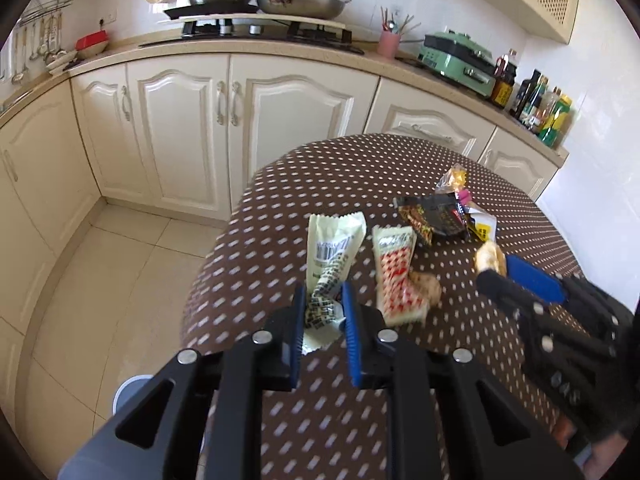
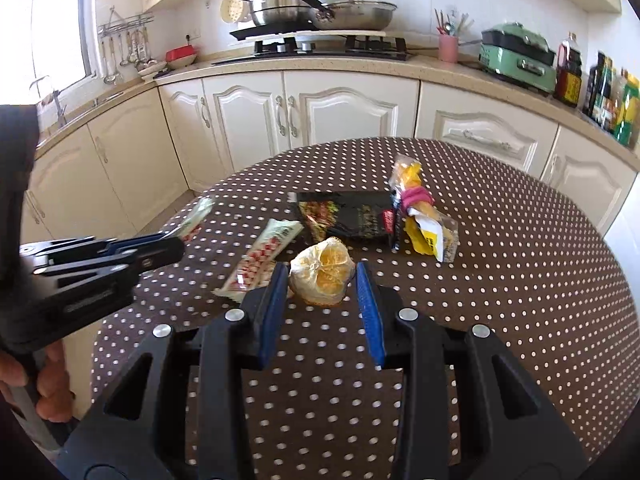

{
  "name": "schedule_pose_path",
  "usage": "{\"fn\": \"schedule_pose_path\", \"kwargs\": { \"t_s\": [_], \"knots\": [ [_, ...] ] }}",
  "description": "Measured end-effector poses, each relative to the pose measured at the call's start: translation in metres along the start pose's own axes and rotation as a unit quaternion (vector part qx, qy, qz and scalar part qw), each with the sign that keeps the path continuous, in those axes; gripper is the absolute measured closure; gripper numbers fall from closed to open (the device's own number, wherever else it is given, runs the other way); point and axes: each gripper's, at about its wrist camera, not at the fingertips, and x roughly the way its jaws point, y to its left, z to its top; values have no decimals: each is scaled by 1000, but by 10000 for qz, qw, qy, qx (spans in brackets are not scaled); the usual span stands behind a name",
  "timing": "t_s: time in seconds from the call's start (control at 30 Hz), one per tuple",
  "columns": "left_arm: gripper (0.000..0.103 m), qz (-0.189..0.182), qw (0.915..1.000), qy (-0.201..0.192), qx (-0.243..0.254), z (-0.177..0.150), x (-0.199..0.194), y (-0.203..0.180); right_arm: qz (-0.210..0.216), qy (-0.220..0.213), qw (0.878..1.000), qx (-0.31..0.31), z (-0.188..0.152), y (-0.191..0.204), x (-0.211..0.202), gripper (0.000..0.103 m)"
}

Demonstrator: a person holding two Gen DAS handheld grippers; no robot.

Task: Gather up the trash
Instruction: 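Carry the orange peel and green wrapper over the blue bin, then open both grippers to drop the peel and wrapper into the bin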

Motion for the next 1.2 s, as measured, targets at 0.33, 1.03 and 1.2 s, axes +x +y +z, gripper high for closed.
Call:
{"fn": "schedule_pose_path", "kwargs": {
  "t_s": [0.33,1.03,1.2],
  "knots": [
    [86,127,9985,-230,-490,-48,-65,78,687,-288,9959,-523,-4,108,-40,68],
    [85,1041,9579,1112,-2433,-232,-11,330,1742,1851,9623,-964,-141,346,141,68],
    [85,797,9543,1287,-2575,-241,17,342,1571,2175,9594,-869,-160,352,179,68]
  ]
}}
